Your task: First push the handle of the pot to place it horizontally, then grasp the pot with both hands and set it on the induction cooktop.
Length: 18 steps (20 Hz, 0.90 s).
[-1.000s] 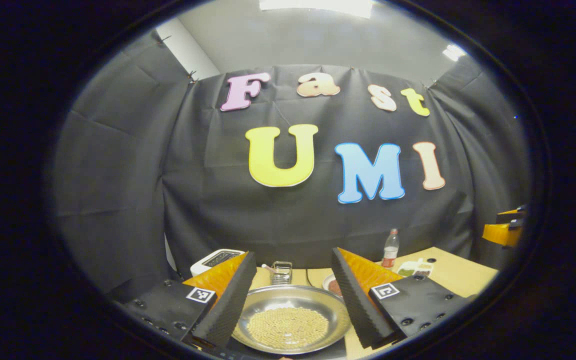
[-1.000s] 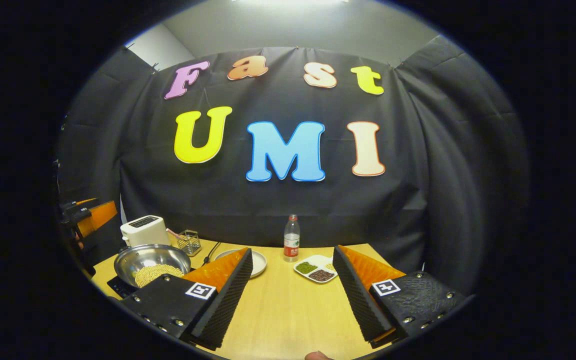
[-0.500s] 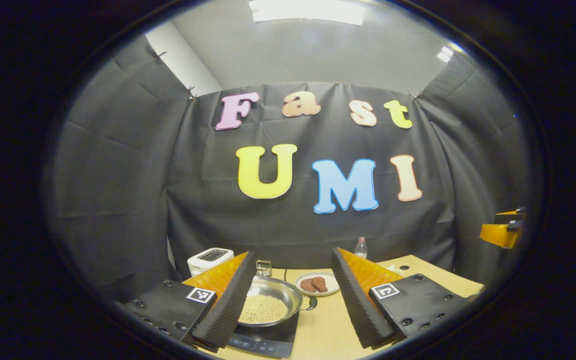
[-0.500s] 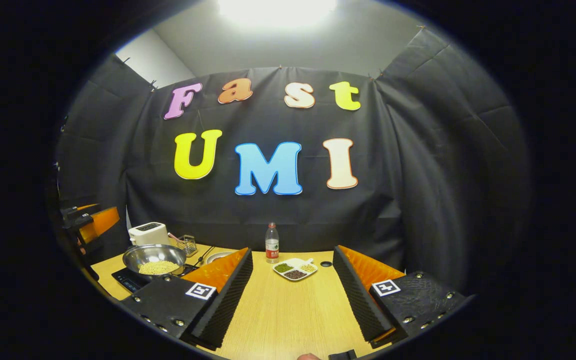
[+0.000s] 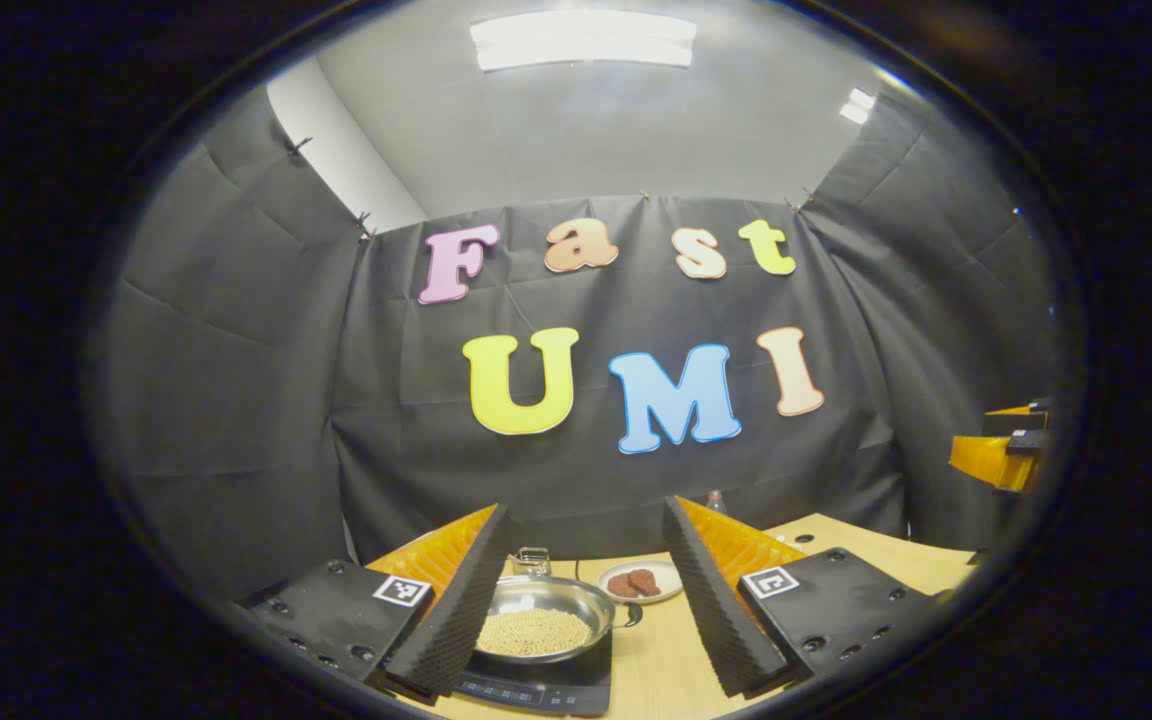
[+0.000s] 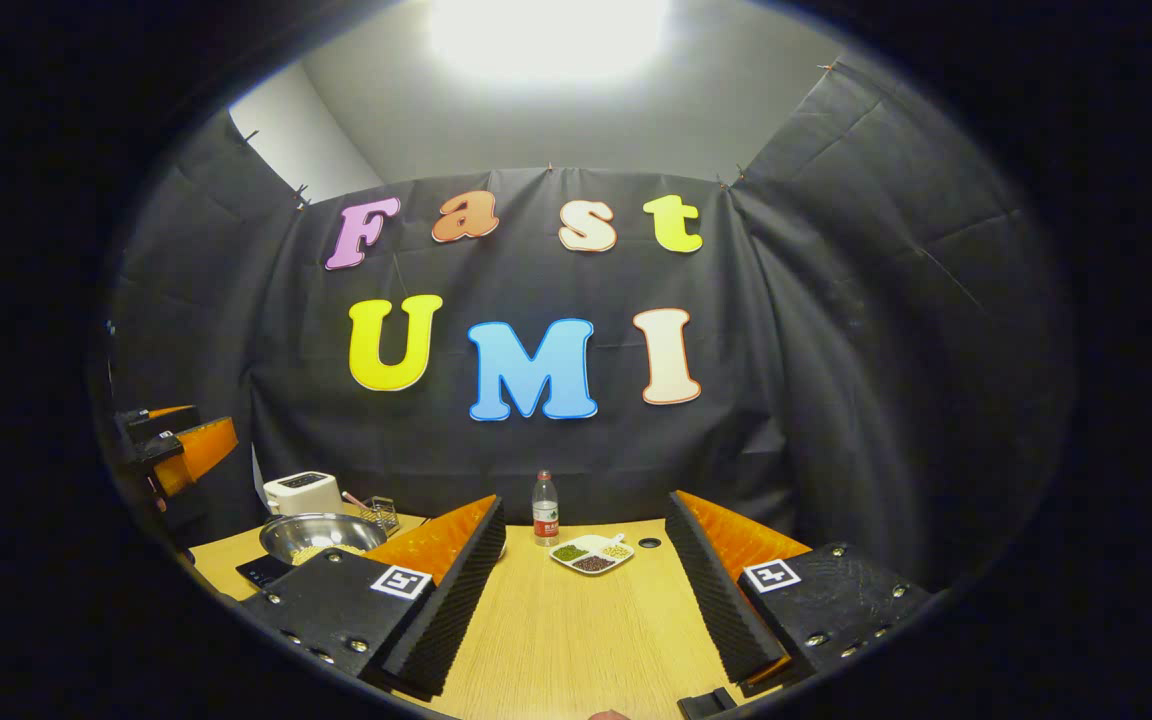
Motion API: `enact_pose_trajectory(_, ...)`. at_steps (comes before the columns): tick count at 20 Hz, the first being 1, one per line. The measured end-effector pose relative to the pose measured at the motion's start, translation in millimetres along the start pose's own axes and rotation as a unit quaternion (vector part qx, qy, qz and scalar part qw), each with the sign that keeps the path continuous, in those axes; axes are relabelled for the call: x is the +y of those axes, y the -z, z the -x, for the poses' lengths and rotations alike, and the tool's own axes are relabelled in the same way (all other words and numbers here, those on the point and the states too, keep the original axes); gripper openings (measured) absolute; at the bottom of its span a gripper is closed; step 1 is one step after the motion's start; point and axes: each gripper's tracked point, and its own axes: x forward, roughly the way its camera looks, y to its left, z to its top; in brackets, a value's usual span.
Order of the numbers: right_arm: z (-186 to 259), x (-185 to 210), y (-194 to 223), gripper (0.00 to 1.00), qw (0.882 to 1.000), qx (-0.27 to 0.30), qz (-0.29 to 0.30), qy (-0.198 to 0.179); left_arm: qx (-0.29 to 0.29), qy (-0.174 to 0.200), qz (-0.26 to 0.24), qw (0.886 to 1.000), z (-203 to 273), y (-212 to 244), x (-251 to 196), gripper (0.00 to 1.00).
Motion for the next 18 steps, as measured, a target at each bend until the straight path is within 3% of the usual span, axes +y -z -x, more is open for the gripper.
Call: enact_pose_trajectory(18, 13.8, -4.4, -7.0, 0.98, 1.000, -0.006, -0.011, 0.020, -0.008, 0.011, 0.008, 1.000, 6.1, -9.2, 1.1, 1.00)
